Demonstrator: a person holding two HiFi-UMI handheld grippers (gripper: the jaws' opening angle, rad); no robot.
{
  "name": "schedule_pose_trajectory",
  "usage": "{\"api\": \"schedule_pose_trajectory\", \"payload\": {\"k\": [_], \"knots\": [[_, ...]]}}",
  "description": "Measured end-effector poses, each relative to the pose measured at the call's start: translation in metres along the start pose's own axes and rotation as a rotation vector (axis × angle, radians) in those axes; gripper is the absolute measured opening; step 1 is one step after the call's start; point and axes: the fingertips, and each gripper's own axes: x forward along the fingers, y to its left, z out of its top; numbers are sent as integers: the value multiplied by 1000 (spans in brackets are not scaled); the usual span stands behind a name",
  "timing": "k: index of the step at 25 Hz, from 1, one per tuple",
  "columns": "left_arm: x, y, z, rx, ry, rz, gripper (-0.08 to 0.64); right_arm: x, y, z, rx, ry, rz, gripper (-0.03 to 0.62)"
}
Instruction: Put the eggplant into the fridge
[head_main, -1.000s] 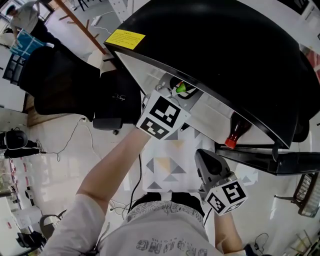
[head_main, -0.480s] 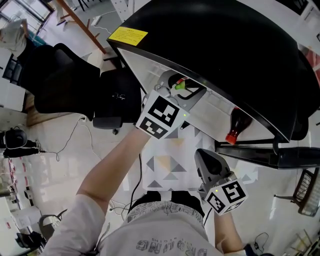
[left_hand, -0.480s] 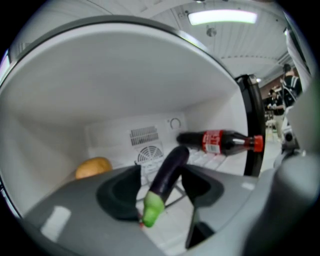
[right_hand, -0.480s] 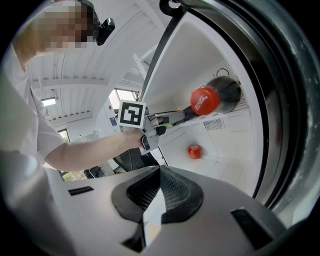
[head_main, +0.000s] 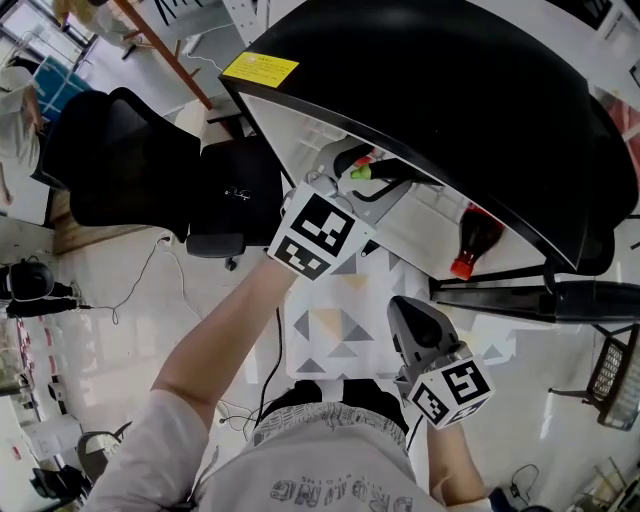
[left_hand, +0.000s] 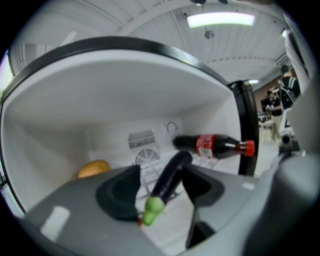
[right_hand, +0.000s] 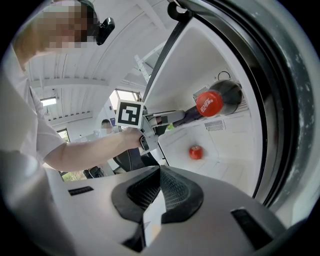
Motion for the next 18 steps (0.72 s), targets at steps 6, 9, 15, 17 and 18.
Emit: {"api": "schedule_pose_trajectory", "payload": {"k": [6, 9, 15, 17, 18], "knots": [[-5, -7, 3, 2, -9, -10, 265, -4, 2, -1, -1, -4, -6, 3], [-9, -10, 6, 7, -16, -11, 265, -6, 2, -2, -1, -4, -6, 3], [-21, -12, 15, 1, -37, 0, 265, -8, 6, 0, -7, -10, -4, 3], [-29, -13, 18, -11, -48, 4, 265, -9, 7, 1, -10, -12, -6, 3], [-32, -14, 19, -19, -52, 5, 264, -10, 7, 1, -12, -13, -7, 3]]}}
